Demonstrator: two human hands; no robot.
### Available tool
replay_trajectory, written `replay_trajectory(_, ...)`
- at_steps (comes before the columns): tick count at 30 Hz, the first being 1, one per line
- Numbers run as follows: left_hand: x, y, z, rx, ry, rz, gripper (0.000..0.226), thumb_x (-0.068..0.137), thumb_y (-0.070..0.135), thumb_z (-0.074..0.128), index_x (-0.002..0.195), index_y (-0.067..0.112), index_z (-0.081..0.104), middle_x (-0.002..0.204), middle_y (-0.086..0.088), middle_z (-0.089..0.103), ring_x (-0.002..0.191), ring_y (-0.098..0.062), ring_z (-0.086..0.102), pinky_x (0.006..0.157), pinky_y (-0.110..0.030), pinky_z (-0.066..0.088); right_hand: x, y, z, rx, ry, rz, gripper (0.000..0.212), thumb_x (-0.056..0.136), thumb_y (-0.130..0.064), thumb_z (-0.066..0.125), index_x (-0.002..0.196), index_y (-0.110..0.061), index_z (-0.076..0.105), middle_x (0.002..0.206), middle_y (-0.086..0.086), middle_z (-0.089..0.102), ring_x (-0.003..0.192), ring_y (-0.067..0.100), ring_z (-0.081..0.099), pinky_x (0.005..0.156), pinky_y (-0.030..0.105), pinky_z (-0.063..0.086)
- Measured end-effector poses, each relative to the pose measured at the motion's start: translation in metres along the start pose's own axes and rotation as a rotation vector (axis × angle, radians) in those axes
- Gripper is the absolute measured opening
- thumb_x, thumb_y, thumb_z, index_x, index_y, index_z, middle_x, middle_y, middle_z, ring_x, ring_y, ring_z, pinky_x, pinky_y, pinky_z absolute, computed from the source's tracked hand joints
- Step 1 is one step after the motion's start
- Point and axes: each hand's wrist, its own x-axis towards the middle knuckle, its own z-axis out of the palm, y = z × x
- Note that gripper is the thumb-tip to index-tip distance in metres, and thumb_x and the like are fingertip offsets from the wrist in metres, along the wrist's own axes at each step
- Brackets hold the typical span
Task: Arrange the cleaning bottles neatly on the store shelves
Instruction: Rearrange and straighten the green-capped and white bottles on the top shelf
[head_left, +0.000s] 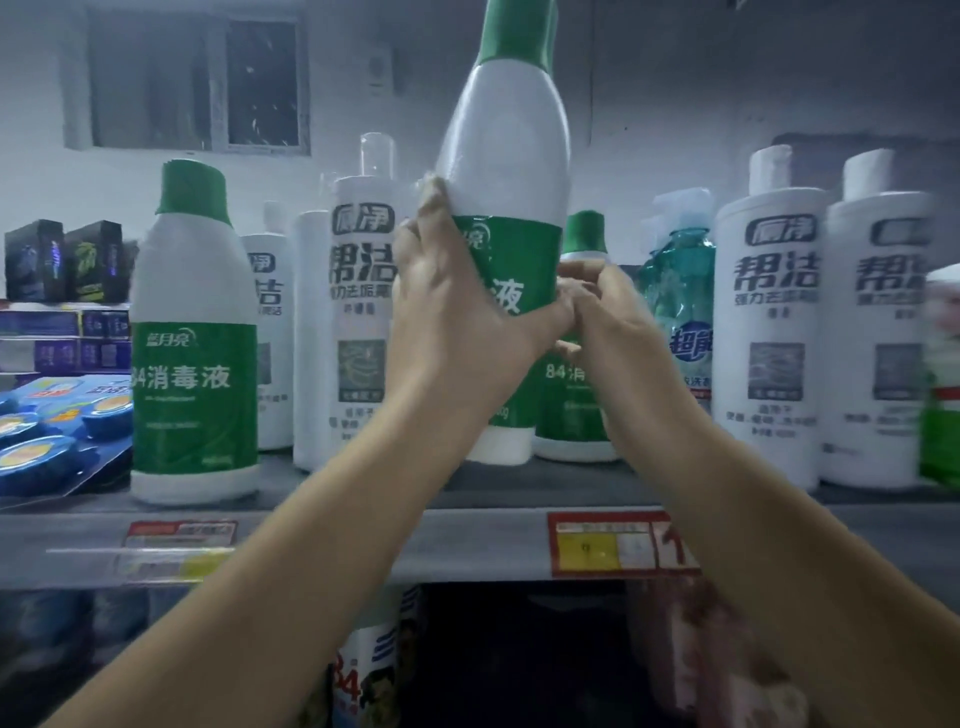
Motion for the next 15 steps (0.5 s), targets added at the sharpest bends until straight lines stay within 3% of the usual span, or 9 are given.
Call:
replay_trajectory(3, -0.011, 0.008, 0.031, -0.065, -0.025, -0.03, 0.108, 0.063, 0.04, 0.078, 0.144, 0.018, 0.01, 0.138, -0.004, 0.029, 0.118, -0.011, 0.033, 0.094, -0.022, 0.034, -0.008, -0.003, -0.026, 0.045, 0.03, 0.006, 0.023, 0.096, -0.031, 0.04, 0.108, -0.019, 0.056, 0.105, -0.001, 0.065, 0.098, 0.012, 0.063, 0.084, 0.03, 0.054)
replay_trajectory(5, -0.02, 0.01, 0.052, -0.085, -0.034, -0.035, 0.11, 0.062, 0.04, 0.078, 0.144, 0.021, 0.008, 0.14, -0.005, 0.028, 0.125, -0.017, 0.033, 0.102, -0.037, 0.039, -0.012, -0.004, -0.04, 0.06, 0.006, 0.002, 0.027, 0.093, -0.039, 0.046, 0.106, -0.018, 0.057, 0.102, -0.004, 0.066, 0.092, 0.007, 0.065, 0.076, 0.023, 0.055)
replay_trajectory(7, -0.026, 0.011, 0.071, -0.08, -0.038, -0.049, 0.109, 0.063, 0.039, 0.077, 0.144, 0.024, 0.007, 0.14, -0.005, 0.027, 0.126, -0.022, 0.033, 0.101, -0.046, 0.04, -0.011, -0.002, -0.049, -0.011, 0.004, 0.006, 0.027, 0.084, -0.038, 0.06, 0.104, -0.02, 0.056, 0.102, -0.004, 0.066, 0.092, 0.009, 0.065, 0.08, 0.027, 0.054)
replay_trajectory(9, -0.029, 0.012, 0.087, -0.039, -0.055, -0.077, 0.107, 0.066, 0.037, 0.076, 0.144, 0.026, 0.003, 0.142, -0.006, 0.025, 0.126, -0.024, 0.032, 0.102, -0.049, 0.038, -0.006, 0.004, -0.052, -0.162, 0.04, -0.005, 0.04, 0.076, -0.037, 0.07, 0.109, -0.021, 0.053, 0.106, -0.004, 0.063, 0.097, 0.01, 0.062, 0.081, 0.026, 0.052)
replay_trajectory(11, -0.028, 0.013, 0.098, -0.03, -0.059, -0.118, 0.104, 0.069, 0.036, 0.074, 0.143, 0.028, 0.002, 0.143, -0.006, 0.022, 0.125, -0.028, 0.033, 0.099, -0.052, 0.039, -0.001, 0.009, -0.055, -0.252, 0.087, -0.019, 0.05, 0.074, -0.036, 0.073, 0.116, -0.017, 0.051, 0.11, -0.002, 0.063, 0.099, 0.012, 0.06, 0.08, 0.023, 0.051)
replay_trajectory(15, -0.023, 0.009, 0.106, 0.026, -0.021, -0.127, 0.101, 0.071, 0.029, 0.072, 0.144, 0.024, 0.001, 0.146, -0.009, 0.019, 0.128, -0.03, 0.029, 0.104, -0.051, 0.034, 0.011, 0.016, -0.055, -0.238, 0.054, 0.01, 0.046, 0.077, -0.03, 0.072, 0.116, -0.014, 0.053, 0.111, 0.001, 0.063, 0.103, 0.016, 0.06, 0.087, 0.032, 0.051)
